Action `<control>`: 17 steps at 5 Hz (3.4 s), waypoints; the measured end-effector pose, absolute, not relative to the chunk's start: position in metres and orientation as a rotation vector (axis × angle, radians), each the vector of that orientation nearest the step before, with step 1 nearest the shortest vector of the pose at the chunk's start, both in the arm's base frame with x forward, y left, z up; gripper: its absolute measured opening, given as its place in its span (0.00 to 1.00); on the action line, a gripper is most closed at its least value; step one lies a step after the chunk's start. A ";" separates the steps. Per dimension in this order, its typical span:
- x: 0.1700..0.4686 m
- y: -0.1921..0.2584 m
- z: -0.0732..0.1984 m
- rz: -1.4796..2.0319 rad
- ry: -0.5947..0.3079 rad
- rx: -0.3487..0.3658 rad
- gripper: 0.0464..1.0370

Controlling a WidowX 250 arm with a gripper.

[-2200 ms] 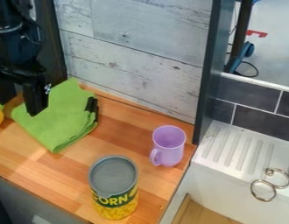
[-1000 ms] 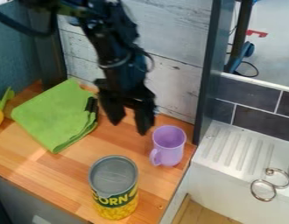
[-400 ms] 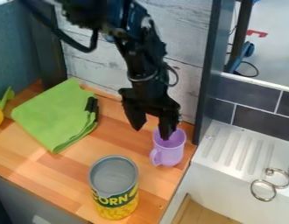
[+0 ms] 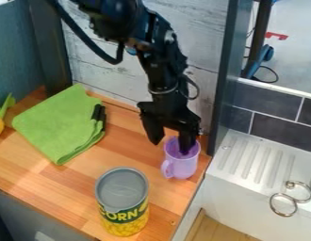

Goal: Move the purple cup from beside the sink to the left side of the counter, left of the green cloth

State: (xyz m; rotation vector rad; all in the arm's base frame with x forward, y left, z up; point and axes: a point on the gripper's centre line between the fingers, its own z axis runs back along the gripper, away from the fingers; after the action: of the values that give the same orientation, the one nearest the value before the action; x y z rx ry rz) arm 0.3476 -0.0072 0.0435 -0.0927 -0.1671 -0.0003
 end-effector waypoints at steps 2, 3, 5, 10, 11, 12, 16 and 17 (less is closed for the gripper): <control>0.345 -0.001 0.026 0.016 -0.097 -0.056 0.56; 0.341 -0.001 0.026 -0.009 -0.076 -0.055 0.27; 0.338 -0.008 0.035 -0.039 -0.070 -0.103 0.05; 0.230 0.127 0.115 0.395 -0.140 0.097 0.05; 0.215 0.160 0.099 0.443 -0.107 0.101 0.05; 0.209 0.177 0.079 0.462 -0.067 0.077 0.05; 0.188 0.219 0.032 0.499 0.126 0.091 0.05; 0.191 0.221 0.031 0.490 0.108 0.098 0.05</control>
State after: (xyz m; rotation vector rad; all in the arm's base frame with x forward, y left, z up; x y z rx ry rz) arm 0.1911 0.2206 0.0313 0.0981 0.1077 0.4897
